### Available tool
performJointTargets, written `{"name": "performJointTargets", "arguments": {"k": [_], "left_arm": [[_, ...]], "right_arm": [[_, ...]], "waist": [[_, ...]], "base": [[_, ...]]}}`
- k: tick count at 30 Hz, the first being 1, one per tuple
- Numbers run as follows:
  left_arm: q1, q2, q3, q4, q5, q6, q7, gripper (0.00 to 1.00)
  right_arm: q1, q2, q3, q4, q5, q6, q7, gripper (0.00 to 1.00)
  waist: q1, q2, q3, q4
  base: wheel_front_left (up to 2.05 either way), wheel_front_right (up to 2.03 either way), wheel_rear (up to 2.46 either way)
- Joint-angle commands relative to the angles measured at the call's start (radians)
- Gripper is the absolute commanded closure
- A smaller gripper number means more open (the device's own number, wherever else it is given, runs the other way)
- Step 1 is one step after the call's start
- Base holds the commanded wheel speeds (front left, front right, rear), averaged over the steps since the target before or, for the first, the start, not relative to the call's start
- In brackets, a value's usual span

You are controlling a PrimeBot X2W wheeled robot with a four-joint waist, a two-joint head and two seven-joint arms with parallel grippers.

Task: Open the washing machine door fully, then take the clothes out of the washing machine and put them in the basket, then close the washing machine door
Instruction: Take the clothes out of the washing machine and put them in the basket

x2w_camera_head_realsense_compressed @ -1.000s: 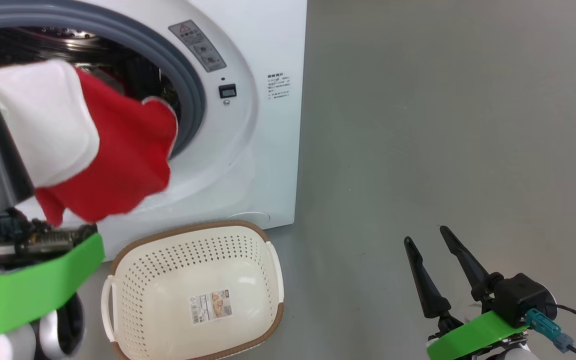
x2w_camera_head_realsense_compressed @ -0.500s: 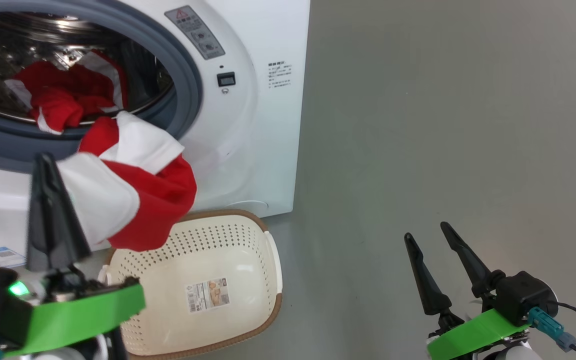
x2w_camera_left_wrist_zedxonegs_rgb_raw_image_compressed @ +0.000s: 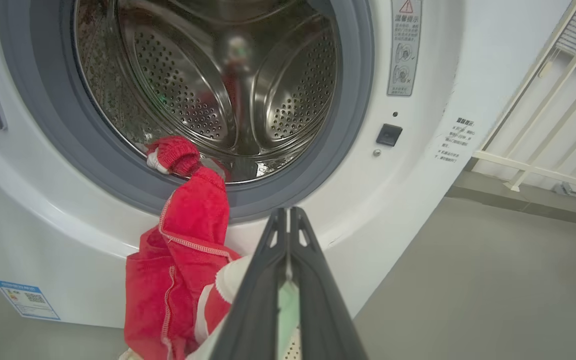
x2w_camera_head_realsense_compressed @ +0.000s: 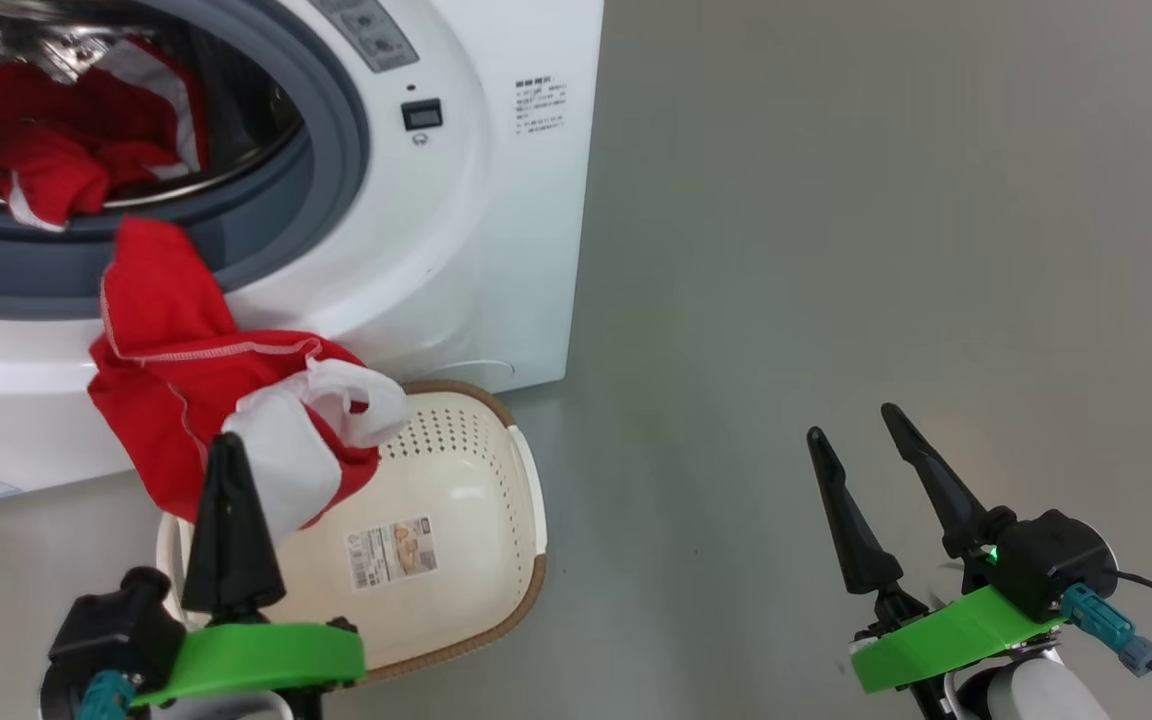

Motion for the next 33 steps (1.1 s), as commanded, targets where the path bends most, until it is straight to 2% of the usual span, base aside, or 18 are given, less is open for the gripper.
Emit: {"name": "performJointTargets", "arguments": {"k": [1, 11, 16, 27, 33], "left_arm": [[-0.021, 0.000, 0.047, -0.002, 0.014, -0.012, -0.012, 1.00], [-0.110, -0.021, 0.128, 0.221, 0.013, -0.099, -0.012, 1.00], [-0.159, -0.021, 0.144, 0.302, -0.001, -0.115, -0.012, 1.00], [-0.320, -0.021, 0.183, 0.592, 0.010, -0.158, -0.012, 1.00], [-0.381, -0.021, 0.195, 0.727, 0.021, -0.173, -0.012, 1.00]], "right_arm": [[-0.022, -0.003, 0.021, -0.026, 0.002, 0.003, -0.006, 0.00], [-0.062, -0.004, 0.028, -0.039, 0.020, 0.003, -0.006, 0.00], [-0.081, -0.004, 0.028, -0.046, 0.027, 0.003, -0.006, 0.00], [-0.149, -0.004, 0.014, -0.080, 0.047, 0.003, -0.006, 0.00], [-0.175, -0.003, 0.008, -0.084, 0.055, 0.003, -0.006, 0.00]], "waist": [[0.0000, 0.0000, 0.024, -0.009], [0.0000, 0.0000, 0.126, -0.041], [0.0000, 0.0000, 0.174, -0.055], [0.0000, 0.0000, 0.344, -0.094], [0.0000, 0.0000, 0.400, -0.101]], "base": [[0.00, 0.00, 0.00], [0.00, 0.00, 0.00], [0.00, 0.00, 0.00], [0.00, 0.00, 0.00], [0.00, 0.00, 0.00]]}}
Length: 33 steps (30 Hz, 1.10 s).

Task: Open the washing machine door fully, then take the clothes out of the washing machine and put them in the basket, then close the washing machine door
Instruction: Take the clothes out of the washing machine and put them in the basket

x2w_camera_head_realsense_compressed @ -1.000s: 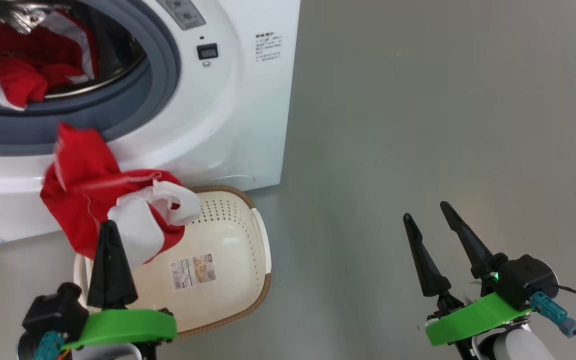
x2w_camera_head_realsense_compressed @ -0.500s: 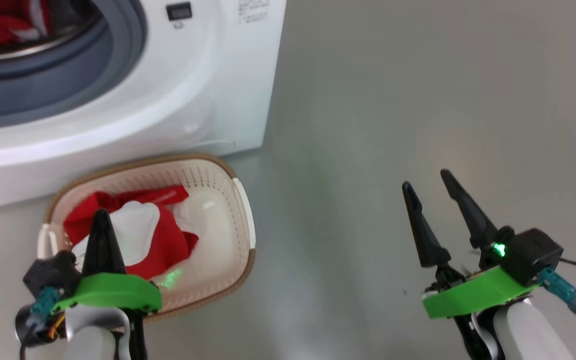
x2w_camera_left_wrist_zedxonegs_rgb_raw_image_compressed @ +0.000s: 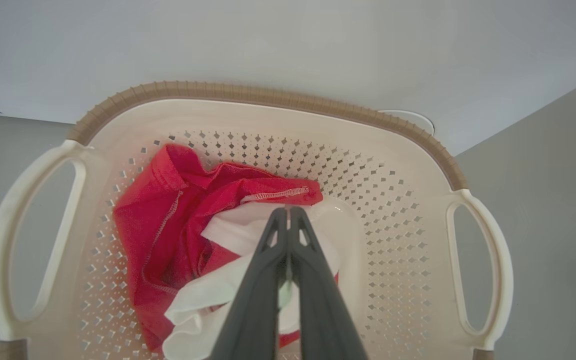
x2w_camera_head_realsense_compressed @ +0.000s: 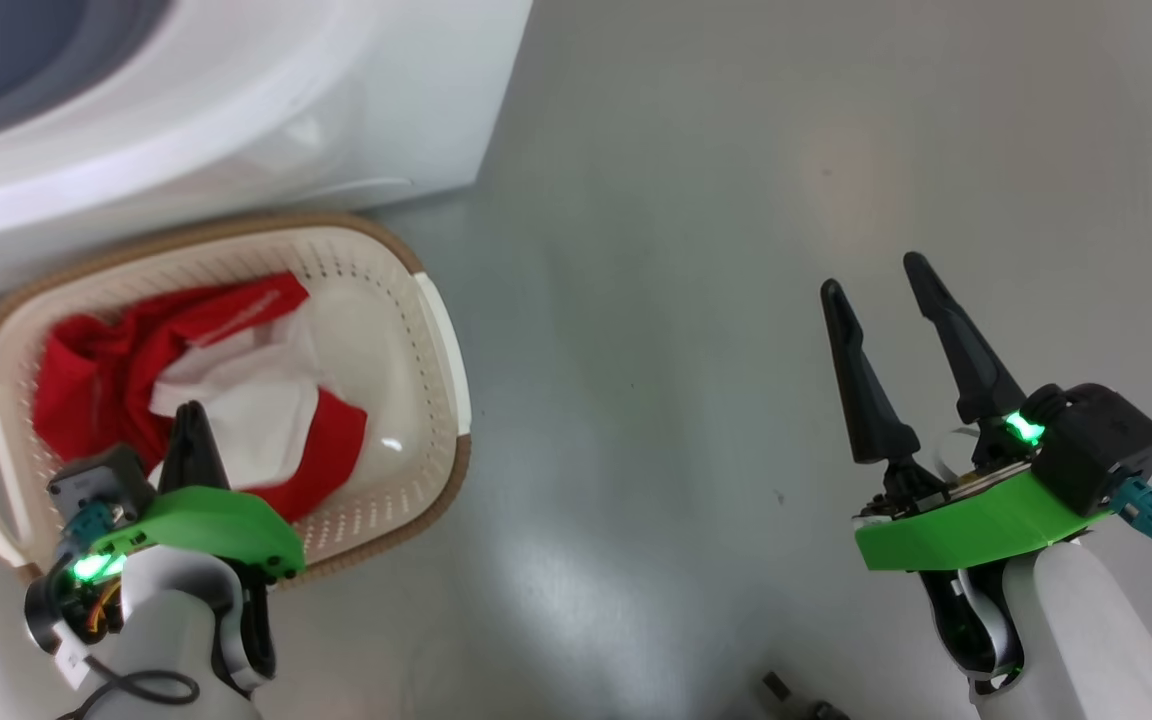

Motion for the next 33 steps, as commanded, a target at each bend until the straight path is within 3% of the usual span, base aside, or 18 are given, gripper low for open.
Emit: {"name": "performJointTargets", "arguments": {"k": [1, 16, 19, 20, 21, 29, 33], "left_arm": [[-0.005, 0.011, 0.026, 0.017, 0.008, -0.008, -0.012, 1.00], [-0.086, 0.011, 0.041, 0.209, 0.007, -0.040, -0.012, 1.00], [-0.091, 0.011, 0.037, 0.227, -0.008, -0.047, -0.012, 0.46], [-0.092, 0.011, 0.036, 0.226, -0.011, -0.043, -0.012, 0.10], [-0.091, 0.011, 0.034, 0.222, -0.014, -0.042, -0.012, 0.00], [-0.066, 0.011, -0.004, 0.153, -0.022, -0.031, -0.012, 0.00], [-0.022, 0.011, -0.033, 0.060, -0.026, -0.001, -0.012, 0.00]], "right_arm": [[-0.003, -0.003, 0.013, -0.026, 0.015, 0.003, -0.006, 0.00], [-0.022, -0.003, 0.022, -0.016, 0.024, 0.003, -0.006, 0.00], [-0.018, -0.003, 0.025, -0.014, 0.019, 0.003, -0.006, 0.00], [-0.016, -0.003, 0.025, -0.013, 0.018, 0.003, -0.006, 0.00], [-0.014, -0.003, 0.026, -0.013, 0.016, 0.003, -0.006, 0.00], [0.002, -0.014, 0.033, 0.001, -0.032, 0.003, -0.006, 0.00], [0.026, -0.017, 0.034, 0.009, -0.053, 0.003, -0.006, 0.00]], "waist": [[0.0000, 0.0000, 0.050, -0.015], [0.0000, 0.0000, 0.055, -0.010], [0.0000, 0.0000, 0.037, -0.002], [0.0000, 0.0000, 0.030, 0.001], [0.0000, 0.0000, 0.023, 0.004], [0.0000, 0.0000, -0.042, 0.034], [0.0000, 0.0000, -0.100, 0.062]], "base": [[0.00, 0.00, 0.00], [0.00, 0.00, 0.00], [0.00, 0.00, 0.00], [0.00, 0.00, 0.00], [0.00, 0.00, 0.00], [0.00, 0.00, 0.00], [0.00, 0.00, 0.00]]}}
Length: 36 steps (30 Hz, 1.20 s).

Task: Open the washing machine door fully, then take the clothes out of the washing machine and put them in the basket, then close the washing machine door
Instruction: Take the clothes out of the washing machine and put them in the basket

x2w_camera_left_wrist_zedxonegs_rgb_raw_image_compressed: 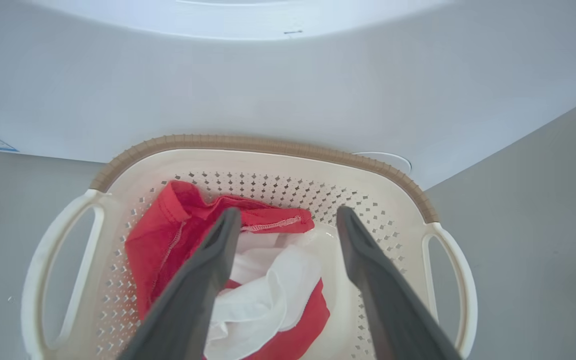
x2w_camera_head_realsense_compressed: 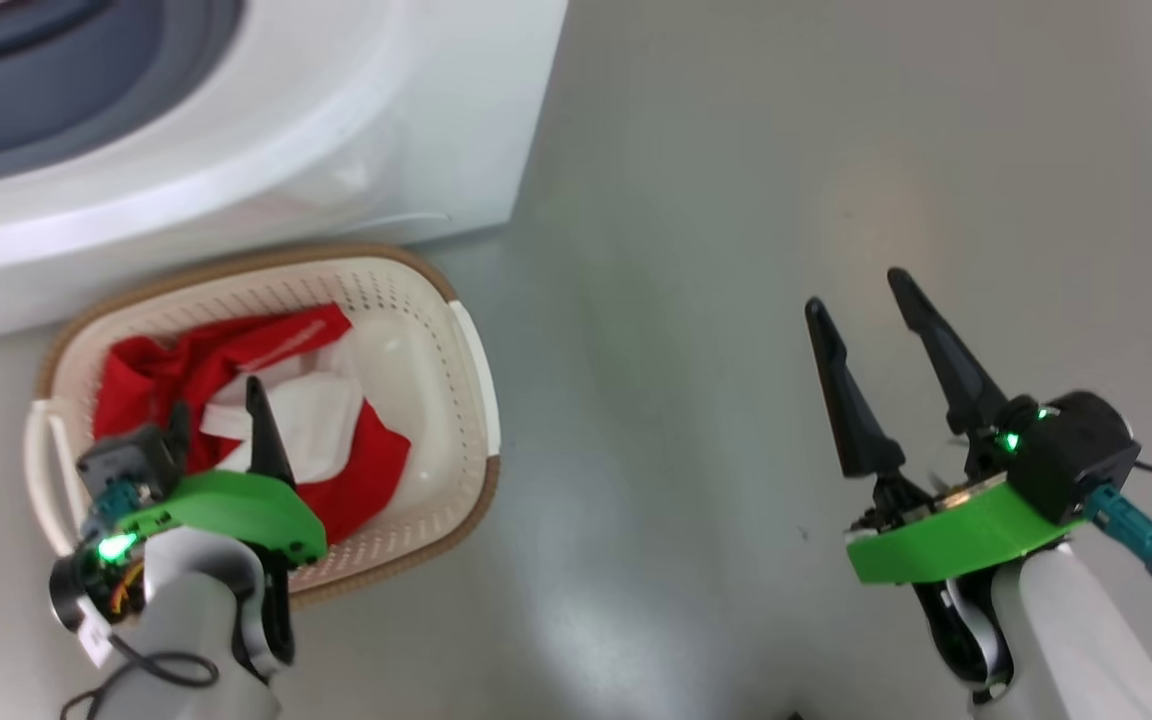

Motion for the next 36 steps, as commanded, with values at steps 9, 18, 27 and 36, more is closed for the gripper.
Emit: {"name": "performJointTargets", "arguments": {"k": [9, 18, 27, 36], "left_arm": [[0.139, 0.016, -0.047, -0.264, 0.020, 0.048, -0.012, 0.00], [0.270, 0.016, -0.106, -0.527, 0.118, 0.067, -0.012, 0.00], [0.393, 0.018, -0.115, -0.694, 0.189, 0.071, -0.012, 0.00], [0.493, 0.051, -0.122, -0.761, 0.199, 0.059, 0.000, 0.00]], "right_arm": [[0.085, -0.018, 0.004, 0.005, -0.027, 0.003, -0.006, 0.00], [0.152, -0.027, -0.023, 0.041, -0.054, 0.003, -0.006, 0.00], [0.208, -0.023, -0.035, 0.062, -0.064, 0.003, -0.006, 0.00], [0.253, -0.013, -0.042, 0.072, -0.070, 0.003, -0.006, 0.00]], "waist": [[0.0000, 0.0000, -0.149, 0.081], [0.0000, 0.0000, -0.271, 0.134], [0.0000, 0.0000, -0.380, 0.158], [0.0000, 0.0000, -0.459, 0.168]], "base": [[0.00, 0.00, 0.00], [0.00, 0.00, 0.00], [0.00, 0.00, 0.00], [0.00, 0.00, 0.00]]}}
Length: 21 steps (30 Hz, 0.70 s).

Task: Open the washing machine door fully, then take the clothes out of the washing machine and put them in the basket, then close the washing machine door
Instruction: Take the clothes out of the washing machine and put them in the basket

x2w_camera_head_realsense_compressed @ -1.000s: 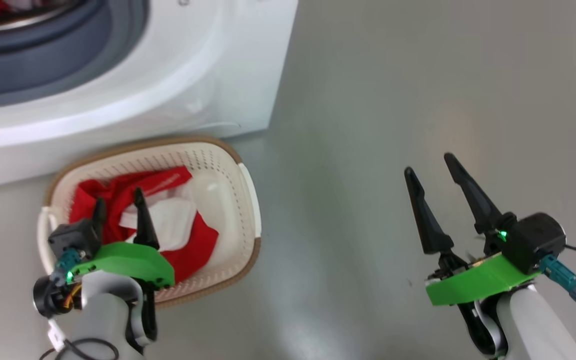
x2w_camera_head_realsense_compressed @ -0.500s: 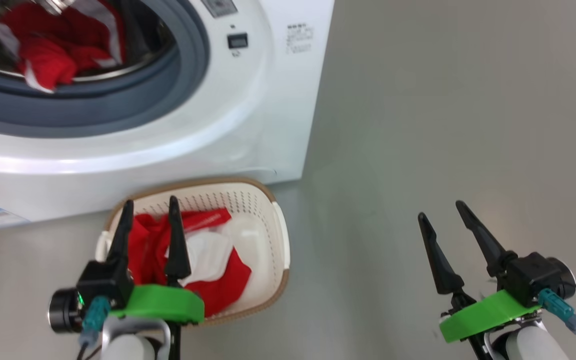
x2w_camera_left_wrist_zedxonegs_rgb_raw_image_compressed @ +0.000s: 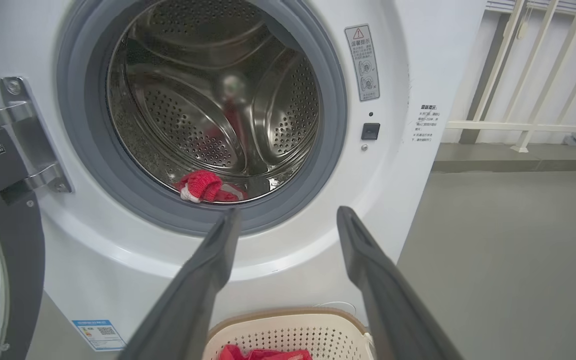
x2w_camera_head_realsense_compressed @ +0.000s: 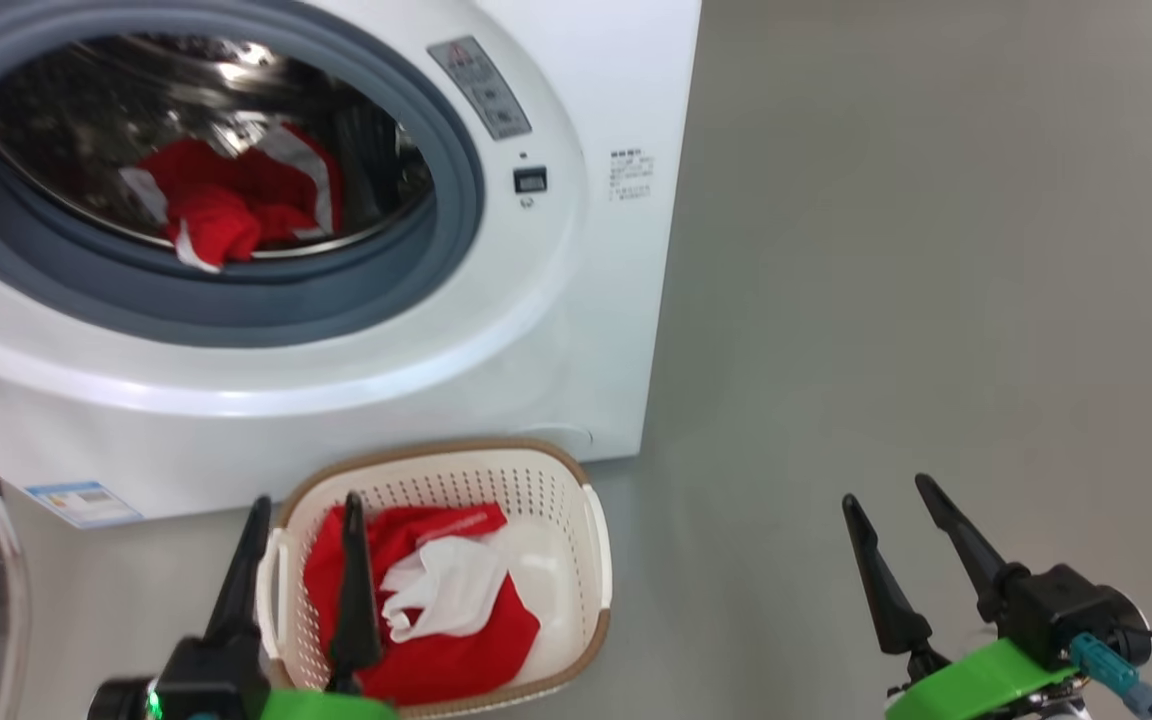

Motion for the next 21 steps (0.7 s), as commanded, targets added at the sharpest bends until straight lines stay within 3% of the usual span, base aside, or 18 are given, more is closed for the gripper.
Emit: {"name": "performJointTargets", "arguments": {"k": [1, 21], "left_arm": [[-0.003, 0.013, 0.029, -0.031, 0.006, 0.000, 0.001, 0.00], [0.189, 0.052, 0.023, -0.119, -0.021, 0.009, 0.066, 0.00]], "right_arm": [[0.001, -0.006, 0.017, -0.019, -0.015, 0.003, -0.006, 0.00], [0.088, 0.011, -0.012, -0.014, -0.036, 0.003, -0.006, 0.00]], "waist": [[0.0000, 0.0000, -0.033, 0.012], [0.0000, 0.0000, -0.143, 0.026]], "base": [[0.00, 0.00, 0.00], [0.00, 0.00, 0.00]]}}
